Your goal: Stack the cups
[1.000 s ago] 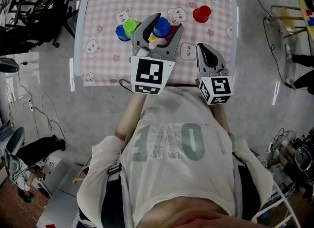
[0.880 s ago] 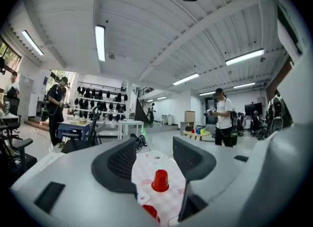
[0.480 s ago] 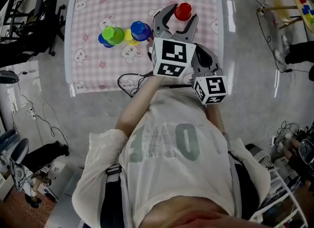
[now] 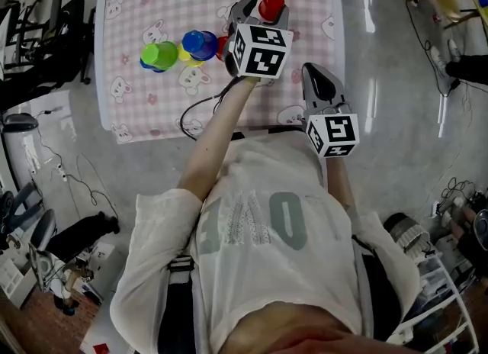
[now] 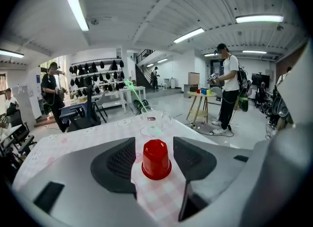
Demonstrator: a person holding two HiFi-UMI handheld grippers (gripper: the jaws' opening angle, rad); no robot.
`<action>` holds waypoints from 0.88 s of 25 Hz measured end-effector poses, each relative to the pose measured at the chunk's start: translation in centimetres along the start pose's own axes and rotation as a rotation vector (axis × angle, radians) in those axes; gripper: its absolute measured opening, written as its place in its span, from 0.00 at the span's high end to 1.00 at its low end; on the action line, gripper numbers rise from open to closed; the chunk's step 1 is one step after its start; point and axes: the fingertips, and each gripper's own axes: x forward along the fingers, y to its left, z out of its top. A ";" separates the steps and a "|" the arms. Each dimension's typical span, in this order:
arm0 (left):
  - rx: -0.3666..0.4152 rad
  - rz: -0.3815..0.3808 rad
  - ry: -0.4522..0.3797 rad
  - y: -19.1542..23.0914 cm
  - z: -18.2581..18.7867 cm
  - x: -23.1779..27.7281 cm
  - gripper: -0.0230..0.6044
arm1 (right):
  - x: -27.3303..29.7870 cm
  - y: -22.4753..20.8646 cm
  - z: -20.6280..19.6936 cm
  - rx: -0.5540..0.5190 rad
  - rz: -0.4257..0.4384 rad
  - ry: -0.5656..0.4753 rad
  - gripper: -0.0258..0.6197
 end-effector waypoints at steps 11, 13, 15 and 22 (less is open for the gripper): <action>-0.040 -0.033 0.093 0.1 -2.1 2.6 0.61 | -0.2 -1.2 -0.3 0.031 -0.057 -0.011 0.91; -0.045 -0.037 0.103 0.1 -2.3 2.9 0.61 | -0.1 -1.4 -0.1 0.032 -0.064 -0.016 0.91; -0.052 -0.035 0.110 0.1 -2.4 3.2 0.61 | -0.1 -1.6 0.1 0.028 -0.071 -0.018 0.91; -0.067 -0.037 0.125 0.2 -2.5 3.3 0.62 | -0.1 -2.5 0.4 0.014 -0.087 -0.008 0.91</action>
